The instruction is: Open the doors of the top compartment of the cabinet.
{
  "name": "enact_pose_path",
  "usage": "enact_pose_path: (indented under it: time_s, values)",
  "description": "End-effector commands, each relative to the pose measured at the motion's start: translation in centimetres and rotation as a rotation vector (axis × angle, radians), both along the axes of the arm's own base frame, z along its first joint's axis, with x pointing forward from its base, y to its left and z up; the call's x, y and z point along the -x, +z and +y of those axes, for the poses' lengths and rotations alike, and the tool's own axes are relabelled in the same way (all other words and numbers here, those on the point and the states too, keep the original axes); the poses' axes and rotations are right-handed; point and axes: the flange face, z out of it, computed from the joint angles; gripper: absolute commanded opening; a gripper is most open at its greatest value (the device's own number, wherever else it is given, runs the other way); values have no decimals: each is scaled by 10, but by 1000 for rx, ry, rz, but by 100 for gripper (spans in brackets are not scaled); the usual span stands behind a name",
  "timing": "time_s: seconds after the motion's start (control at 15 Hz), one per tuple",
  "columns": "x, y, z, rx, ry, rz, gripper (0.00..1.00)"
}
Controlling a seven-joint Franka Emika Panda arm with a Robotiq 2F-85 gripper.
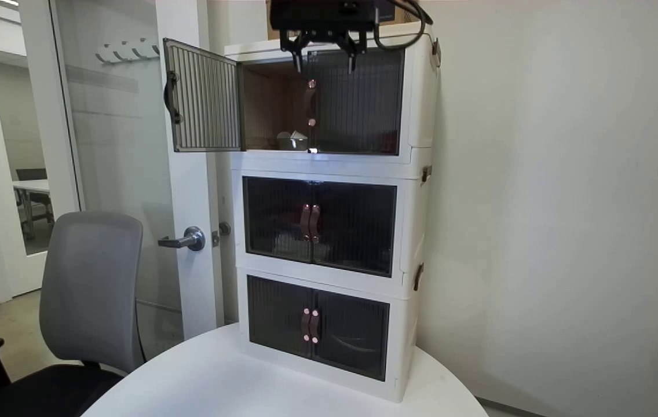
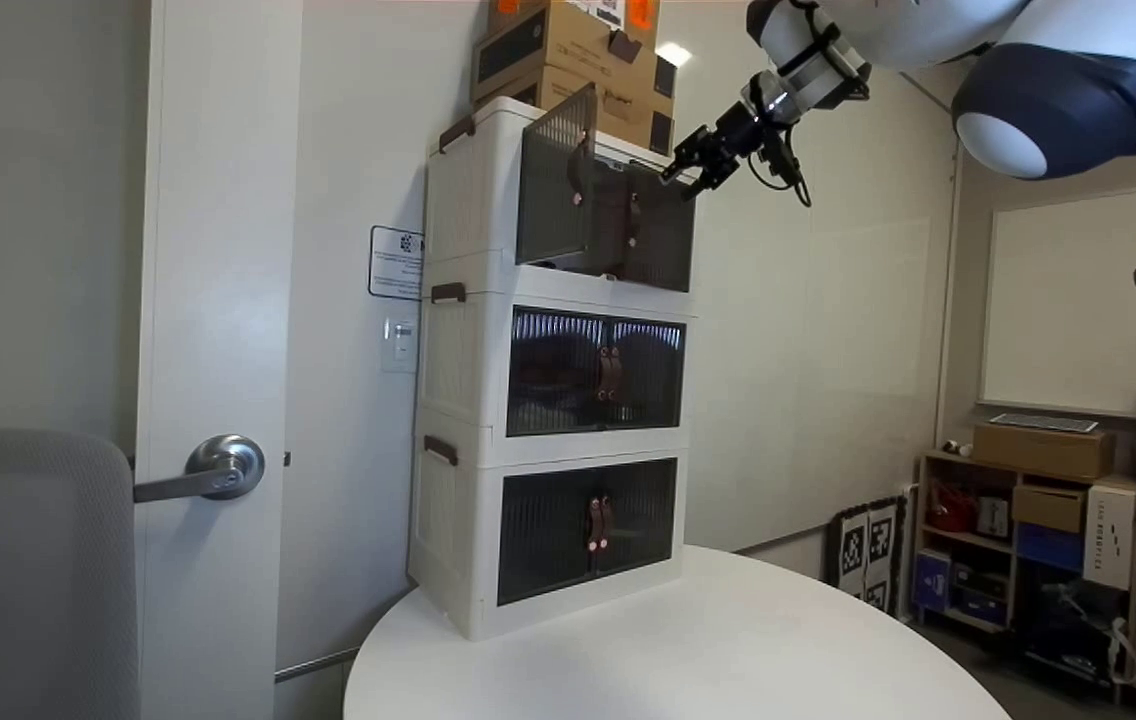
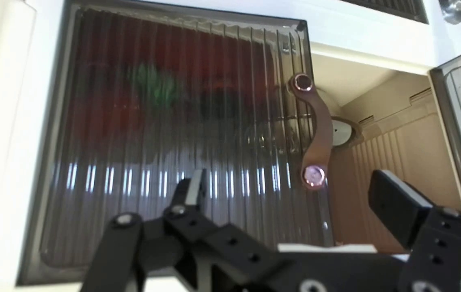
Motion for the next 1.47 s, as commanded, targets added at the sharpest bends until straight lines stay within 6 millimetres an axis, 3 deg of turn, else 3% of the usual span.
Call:
enact_pose_path:
  time_s: [0.0,0.2,0.53,1.0,1.4]
  values:
    - [5,47,22,-27,-150,40,100]
    - [6,63,41,-75,-269,66,100]
    - [-4,68,66,-173,-521,67,100]
    - [-7,63,92,-173,-632,137,100]
    - [-13,55,101,-168,-749,133,100]
